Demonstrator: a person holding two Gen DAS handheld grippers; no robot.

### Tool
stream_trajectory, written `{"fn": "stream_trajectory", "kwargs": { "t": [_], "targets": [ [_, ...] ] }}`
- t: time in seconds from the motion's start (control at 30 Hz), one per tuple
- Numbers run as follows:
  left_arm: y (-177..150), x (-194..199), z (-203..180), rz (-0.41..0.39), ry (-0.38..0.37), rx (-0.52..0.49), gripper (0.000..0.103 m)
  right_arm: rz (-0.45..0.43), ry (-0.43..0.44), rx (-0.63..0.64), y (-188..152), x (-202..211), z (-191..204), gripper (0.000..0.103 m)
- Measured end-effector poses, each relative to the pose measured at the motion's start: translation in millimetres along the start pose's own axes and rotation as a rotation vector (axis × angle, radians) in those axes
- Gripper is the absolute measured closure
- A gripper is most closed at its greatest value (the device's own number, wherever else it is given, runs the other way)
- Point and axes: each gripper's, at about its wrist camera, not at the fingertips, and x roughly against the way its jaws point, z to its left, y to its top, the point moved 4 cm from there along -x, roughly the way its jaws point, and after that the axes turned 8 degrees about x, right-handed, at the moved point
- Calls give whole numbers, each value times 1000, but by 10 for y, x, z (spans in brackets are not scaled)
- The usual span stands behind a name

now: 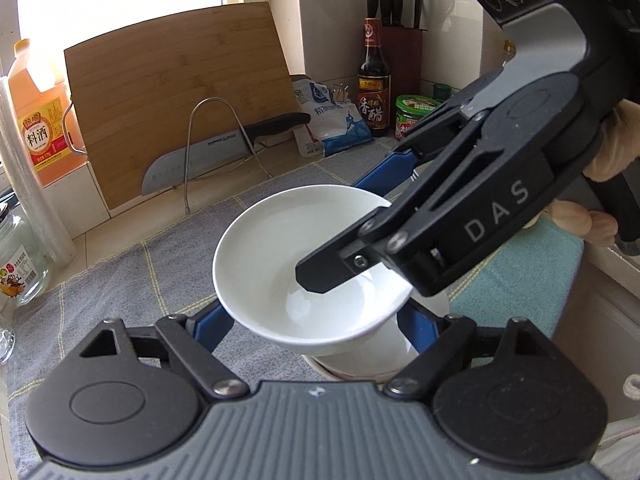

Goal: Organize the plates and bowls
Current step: 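Carry the flowered bowl with the right tool over the stacked bowls, then lower the bowl onto the stacked bowls and open the right tool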

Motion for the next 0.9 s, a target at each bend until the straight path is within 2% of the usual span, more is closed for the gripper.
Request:
{"fn": "stream_trajectory", "kwargs": {
  "t": [0.4, 0.9],
  "targets": [
    [-88, -134, -168, 55, -49, -20, 15, 30, -14, -50, -291, -1, -67, 24],
    [-97, -186, -149, 71, -92, 2, 15, 46, -23, -61, -357, -84, -132, 24]
  ]
}}
